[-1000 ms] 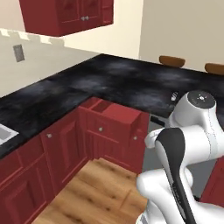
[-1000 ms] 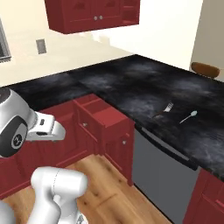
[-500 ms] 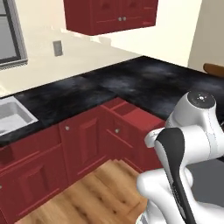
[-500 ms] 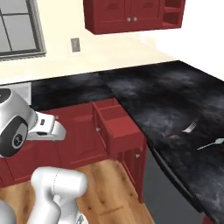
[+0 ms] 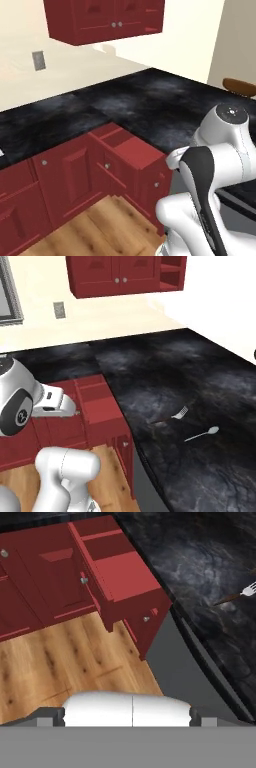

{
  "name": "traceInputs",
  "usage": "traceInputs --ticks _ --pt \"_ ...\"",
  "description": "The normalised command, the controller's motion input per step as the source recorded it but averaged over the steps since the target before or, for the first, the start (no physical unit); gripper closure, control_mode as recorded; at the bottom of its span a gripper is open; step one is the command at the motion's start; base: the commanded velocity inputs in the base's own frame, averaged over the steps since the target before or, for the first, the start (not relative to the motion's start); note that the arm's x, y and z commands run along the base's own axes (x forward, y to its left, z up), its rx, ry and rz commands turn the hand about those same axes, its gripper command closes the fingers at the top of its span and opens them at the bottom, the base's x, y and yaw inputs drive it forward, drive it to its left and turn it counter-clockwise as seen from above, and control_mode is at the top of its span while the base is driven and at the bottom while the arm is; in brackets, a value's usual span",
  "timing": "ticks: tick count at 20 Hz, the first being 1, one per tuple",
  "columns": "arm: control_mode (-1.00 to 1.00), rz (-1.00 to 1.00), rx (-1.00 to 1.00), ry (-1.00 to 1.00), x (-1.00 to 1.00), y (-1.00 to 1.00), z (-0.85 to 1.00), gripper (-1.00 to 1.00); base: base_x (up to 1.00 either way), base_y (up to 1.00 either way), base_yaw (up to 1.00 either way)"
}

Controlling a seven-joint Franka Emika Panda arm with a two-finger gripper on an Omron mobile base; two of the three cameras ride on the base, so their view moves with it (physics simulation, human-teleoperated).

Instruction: Organize the utensils by type. Pick up the wooden spoons from the counter and place them in the open cabinet. Then pick up the metallic utensils from the counter and place them in the open drawer.

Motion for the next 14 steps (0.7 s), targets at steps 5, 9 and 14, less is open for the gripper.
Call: traceInputs --ticks 5,9,14 --pt "1.00 0.00 0.00 0.00 0.00 0.00 0.00 -1.00 0.31 -0.31 0.00" --pt "1.00 0.00 0.00 0.00 0.00 0.00 0.00 -1.00 0.27 -0.31 0.00" --pt "1.00 0.00 0.00 0.00 0.00 0.00 0.00 -1.00 0.50 -0.20 0.02"
